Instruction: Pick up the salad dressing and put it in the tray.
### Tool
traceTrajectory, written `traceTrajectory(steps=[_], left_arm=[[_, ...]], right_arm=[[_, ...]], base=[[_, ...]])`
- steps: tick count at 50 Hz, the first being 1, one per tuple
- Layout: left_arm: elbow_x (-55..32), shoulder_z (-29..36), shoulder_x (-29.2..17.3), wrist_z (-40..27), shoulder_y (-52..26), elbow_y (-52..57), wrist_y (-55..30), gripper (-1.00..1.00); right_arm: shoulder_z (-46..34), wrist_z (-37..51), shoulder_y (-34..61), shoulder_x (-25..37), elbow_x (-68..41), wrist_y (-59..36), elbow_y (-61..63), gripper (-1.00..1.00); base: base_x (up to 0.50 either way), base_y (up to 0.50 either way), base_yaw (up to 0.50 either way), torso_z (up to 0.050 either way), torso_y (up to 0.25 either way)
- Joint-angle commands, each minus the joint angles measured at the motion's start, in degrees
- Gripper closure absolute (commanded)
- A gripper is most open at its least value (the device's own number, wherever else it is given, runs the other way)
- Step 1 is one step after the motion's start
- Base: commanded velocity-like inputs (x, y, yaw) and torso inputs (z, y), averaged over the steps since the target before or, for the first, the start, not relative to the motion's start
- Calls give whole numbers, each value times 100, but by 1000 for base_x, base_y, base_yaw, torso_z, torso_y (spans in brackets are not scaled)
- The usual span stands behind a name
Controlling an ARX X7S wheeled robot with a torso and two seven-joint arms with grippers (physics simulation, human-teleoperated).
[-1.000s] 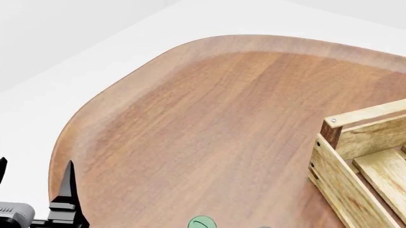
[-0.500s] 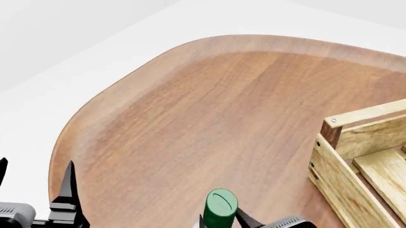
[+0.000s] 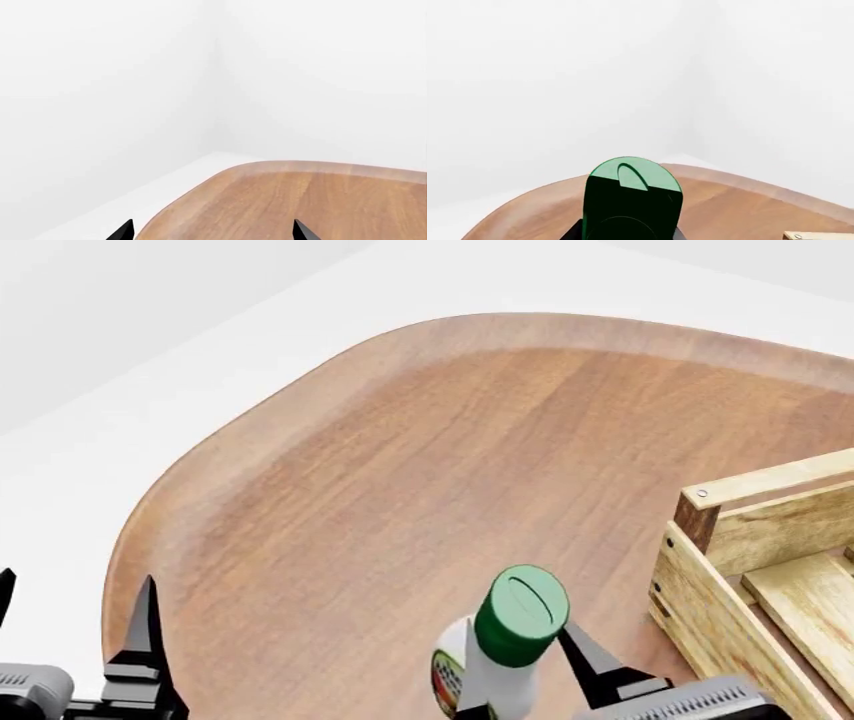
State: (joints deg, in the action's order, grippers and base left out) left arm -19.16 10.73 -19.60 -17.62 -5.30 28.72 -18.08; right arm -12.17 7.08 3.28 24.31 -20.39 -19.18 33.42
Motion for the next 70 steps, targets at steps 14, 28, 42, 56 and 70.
traceTrajectory(steps=[14,28,42,56,70], left_arm=[[-72,16,-17,-7,40,-33,75,-100],[-159,-24,-39,13,91,-52,160,-100],[-207,-54,-67,-9,98,-52,184,-100],[-207,-29,-83,-39,91,-48,187,-100],[-221,-15,-104,-67,83,-52,182,-100]], right_arm=[[1036,783,463,351,-81,-723,1089,100],[1811,1258,1089,591,-608,-1733,1356,100],[2223,1605,1870,794,-820,-2426,1042,100],[2143,1685,2423,945,-521,-2461,88,100],[2176,1856,2851,1058,-173,-2411,-980,100]], base=[[0,0,0,0,1],[0,0,0,0,0],[0,0,0,0,1],[0,0,0,0,1],[0,0,0,0,0]])
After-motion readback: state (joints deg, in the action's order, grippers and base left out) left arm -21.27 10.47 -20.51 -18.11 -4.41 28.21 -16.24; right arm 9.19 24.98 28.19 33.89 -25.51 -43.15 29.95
